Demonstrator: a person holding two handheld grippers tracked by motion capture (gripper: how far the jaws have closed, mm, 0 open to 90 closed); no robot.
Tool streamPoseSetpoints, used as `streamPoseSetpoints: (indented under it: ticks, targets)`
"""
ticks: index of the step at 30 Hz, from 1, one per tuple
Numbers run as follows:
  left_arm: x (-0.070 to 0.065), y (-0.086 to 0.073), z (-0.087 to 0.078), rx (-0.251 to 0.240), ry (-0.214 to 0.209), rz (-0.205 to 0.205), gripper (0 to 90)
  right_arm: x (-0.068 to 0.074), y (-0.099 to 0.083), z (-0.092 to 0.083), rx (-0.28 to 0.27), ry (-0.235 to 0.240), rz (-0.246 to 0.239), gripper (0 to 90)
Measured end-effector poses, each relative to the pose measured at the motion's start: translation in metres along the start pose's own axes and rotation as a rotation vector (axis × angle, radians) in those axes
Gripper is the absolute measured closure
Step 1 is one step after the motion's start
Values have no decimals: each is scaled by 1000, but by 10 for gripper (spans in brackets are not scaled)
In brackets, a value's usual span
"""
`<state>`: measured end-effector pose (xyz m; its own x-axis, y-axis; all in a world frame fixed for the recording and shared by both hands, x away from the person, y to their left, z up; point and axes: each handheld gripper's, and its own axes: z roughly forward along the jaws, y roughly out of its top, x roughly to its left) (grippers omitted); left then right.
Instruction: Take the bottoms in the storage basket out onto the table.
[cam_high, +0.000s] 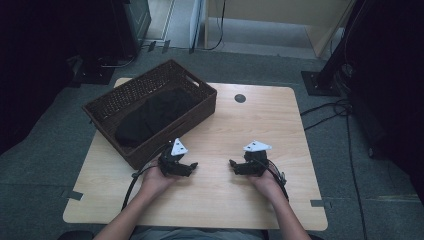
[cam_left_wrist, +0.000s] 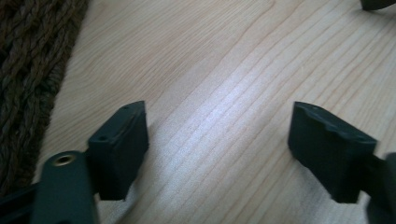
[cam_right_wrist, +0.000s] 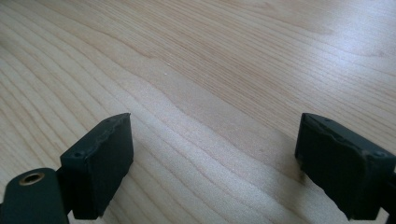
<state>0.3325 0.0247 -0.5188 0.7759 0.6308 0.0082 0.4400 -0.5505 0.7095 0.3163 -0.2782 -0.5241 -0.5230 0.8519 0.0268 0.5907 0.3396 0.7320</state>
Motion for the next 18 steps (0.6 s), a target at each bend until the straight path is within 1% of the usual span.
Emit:
streamPoseSetpoints:
  ticks: [2,8,9,10,11,13,15,16,17,18]
  targets:
    - [0,0,0,5,4,-8,150,0,0,0,-1,0,0,113]
    - [1,0,0,12,4,-4,138,0,0,0,-1,0,0,113]
    - [2,1,0,17,5,-3,106,0,0,0,0,0,-1,113]
    - [2,1,1,30,8,-17,77,0,0,0,-1,1,1,114]
    - [2,1,1,30,8,-17,72,0,0,0,0,0,1,114]
    - [2,2,0,37,-10,-30,72,0,0,0,-2,0,-2,113]
    - [2,4,-2,56,-29,-36,72,0,0,0,0,0,1,113]
    - [1,6,-3,75,-53,-39,73,0,0,0,0,0,0,114]
    - [1,6,-3,75,-53,-39,73,0,0,0,0,0,0,114]
    - [1,8,-4,88,-63,-36,73,0,0,0,-1,0,1,114]
